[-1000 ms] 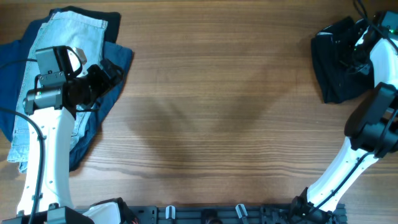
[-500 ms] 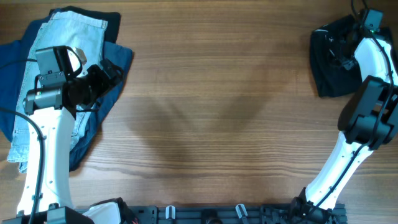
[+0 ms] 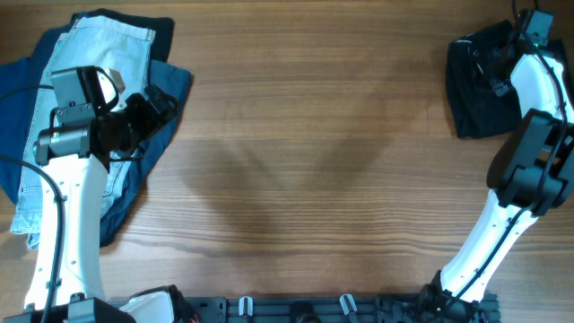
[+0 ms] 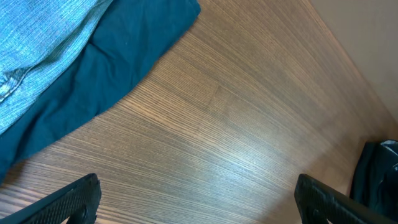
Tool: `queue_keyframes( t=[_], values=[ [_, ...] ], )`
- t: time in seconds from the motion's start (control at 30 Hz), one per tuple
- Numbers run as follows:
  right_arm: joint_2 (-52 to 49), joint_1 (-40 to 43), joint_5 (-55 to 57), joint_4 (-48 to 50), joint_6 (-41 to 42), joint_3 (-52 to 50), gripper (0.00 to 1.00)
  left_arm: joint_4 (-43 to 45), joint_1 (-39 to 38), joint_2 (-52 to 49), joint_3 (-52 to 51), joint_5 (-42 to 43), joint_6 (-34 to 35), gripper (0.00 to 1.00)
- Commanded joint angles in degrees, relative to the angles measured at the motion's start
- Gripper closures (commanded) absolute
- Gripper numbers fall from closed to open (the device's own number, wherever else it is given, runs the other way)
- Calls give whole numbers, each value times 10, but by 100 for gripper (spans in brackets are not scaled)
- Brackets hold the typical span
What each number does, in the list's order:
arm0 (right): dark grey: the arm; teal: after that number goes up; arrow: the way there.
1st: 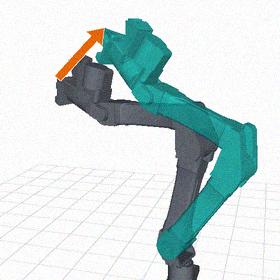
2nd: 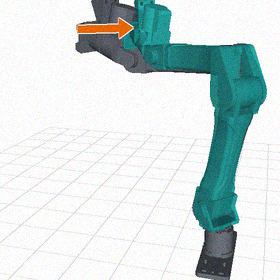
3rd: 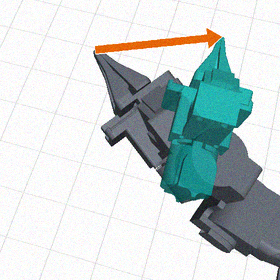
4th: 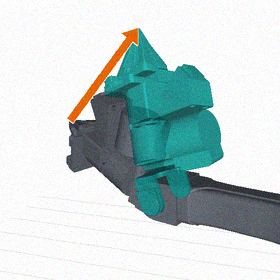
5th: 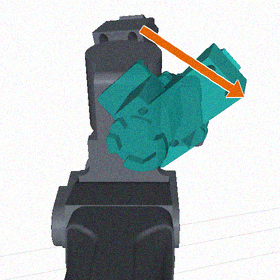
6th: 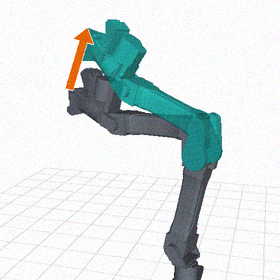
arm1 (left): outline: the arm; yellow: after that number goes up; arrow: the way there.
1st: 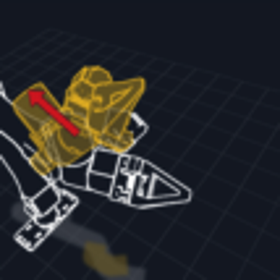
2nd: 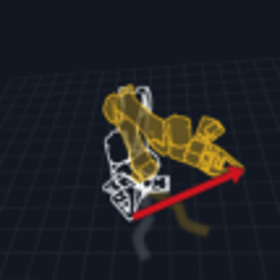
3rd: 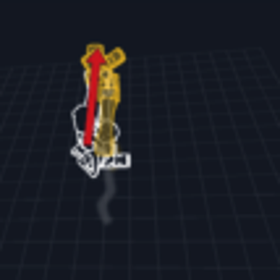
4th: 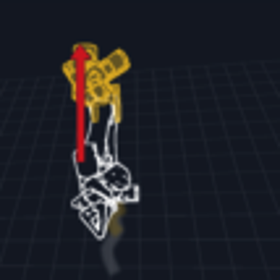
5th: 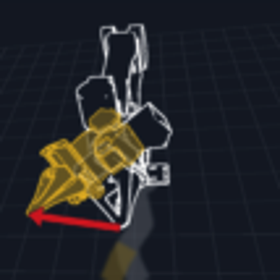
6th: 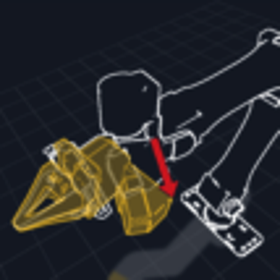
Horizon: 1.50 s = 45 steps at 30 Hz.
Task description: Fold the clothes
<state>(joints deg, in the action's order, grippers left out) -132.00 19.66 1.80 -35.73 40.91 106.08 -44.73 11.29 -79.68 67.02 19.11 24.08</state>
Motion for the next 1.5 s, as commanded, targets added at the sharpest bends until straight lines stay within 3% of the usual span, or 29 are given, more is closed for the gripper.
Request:
queue_keyframes(
  t=[0.0,0.07,0.1,0.13,0.17,0.23,0.4,0.57,0.9,1.0,1.2,1.27,1.4,1.47],
  values=[
    [74,-1,-11,-10,-67,-3,92,2,-3,-4,-4,-6,-11,0],
    [123,-1,-50,-15,-131,-3,83,2,-3,-4,-4,-10,-11,0],
    [157,-1,-82,-18,-170,-3,73,2,-3,-4,-4,-13,-11,0],
    [192,-1,-115,-22,-200,-3,51,1,-3,-4,-4,-12,-11,0],
    [227,-1,-150,-30,-217,-3,21,1,-3,-4,-4,-12,-11,0],
    [288,-2,-224,-47,-250,-3,2,1,-3,-4,-4,-12,-11,0],
    [409,-5,-377,-108,-309,-3,1,1,-3,-4,-4,-12,-11,0],
    [495,-29,-359,-226,-407,-3,1,1,-3,-4,-4,-23,-12,0],
    [576,-68,-275,-381,-422,-3,1,1,-3,-4,-4,-23,-11,0],
    [576,-71,-277,-394,-364,-3,1,1,-3,-4,-4,-23,-11,0],
    [566,-71,-277,-410,-68,-3,0,1,-3,-4,-4,-23,-11,0],
    [566,-71,-281,-433,-63,-3,0,1,-3,-4,-4,-23,-11,0],
    [566,-71,-340,-479,-164,-3,0,1,-3,-4,-4,-23,-11,0],
    [566,-71,-339,-503,-168,-3,0,1,-3,-4,-4,-23,-11,0]
  ],
)
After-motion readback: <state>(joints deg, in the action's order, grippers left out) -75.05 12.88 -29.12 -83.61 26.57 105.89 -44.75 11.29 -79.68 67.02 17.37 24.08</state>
